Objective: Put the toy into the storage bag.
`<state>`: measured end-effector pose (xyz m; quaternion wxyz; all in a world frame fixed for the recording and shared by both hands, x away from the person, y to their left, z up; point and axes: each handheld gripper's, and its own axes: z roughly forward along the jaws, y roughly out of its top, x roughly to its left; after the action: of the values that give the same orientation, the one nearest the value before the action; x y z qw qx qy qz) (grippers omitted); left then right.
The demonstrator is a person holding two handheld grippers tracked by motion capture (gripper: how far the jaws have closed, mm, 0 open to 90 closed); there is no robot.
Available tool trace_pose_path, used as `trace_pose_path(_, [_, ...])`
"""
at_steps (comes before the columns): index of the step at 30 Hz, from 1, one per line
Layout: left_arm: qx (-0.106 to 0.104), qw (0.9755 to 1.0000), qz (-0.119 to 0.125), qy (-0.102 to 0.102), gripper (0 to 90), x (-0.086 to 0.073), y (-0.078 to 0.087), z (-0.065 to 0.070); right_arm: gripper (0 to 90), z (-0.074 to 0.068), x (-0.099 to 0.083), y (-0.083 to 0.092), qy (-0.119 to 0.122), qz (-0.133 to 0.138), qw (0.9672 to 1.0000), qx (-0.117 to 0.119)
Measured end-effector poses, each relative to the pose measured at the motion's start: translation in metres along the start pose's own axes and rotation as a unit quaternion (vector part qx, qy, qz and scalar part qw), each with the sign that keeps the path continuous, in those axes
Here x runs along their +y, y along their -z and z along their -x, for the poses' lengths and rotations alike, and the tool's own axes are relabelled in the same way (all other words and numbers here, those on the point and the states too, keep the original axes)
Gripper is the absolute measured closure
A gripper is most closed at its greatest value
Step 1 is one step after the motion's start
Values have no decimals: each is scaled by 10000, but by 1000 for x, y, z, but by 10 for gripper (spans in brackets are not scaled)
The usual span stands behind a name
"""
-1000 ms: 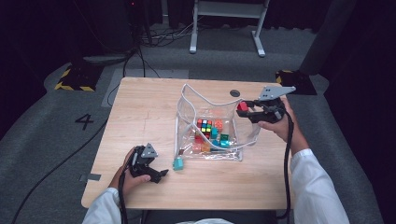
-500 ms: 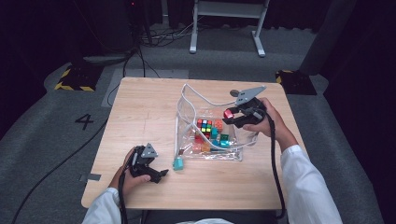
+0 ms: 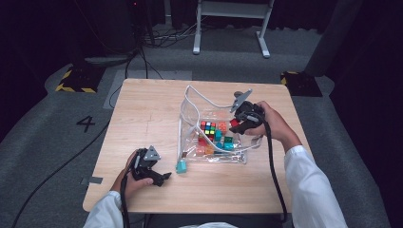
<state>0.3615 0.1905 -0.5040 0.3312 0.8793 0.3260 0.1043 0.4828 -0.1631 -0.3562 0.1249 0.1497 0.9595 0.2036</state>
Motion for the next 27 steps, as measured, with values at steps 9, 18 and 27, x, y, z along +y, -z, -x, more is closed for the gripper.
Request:
trace_pose_path(9, [-2, 10000, 0, 1, 3, 0, 0, 0, 552, 5, -20, 1, -86, -309, 9995, -77])
trace_pose_path(18, [-4, 10000, -5, -1, 3, 0, 0, 0, 550, 4, -30, 3, -125, -295, 9994, -87])
trace_pose_path(27, [-14, 10000, 11, 26, 3, 0, 0, 0, 425, 4, -34, 14, -288, 377, 9988, -117])
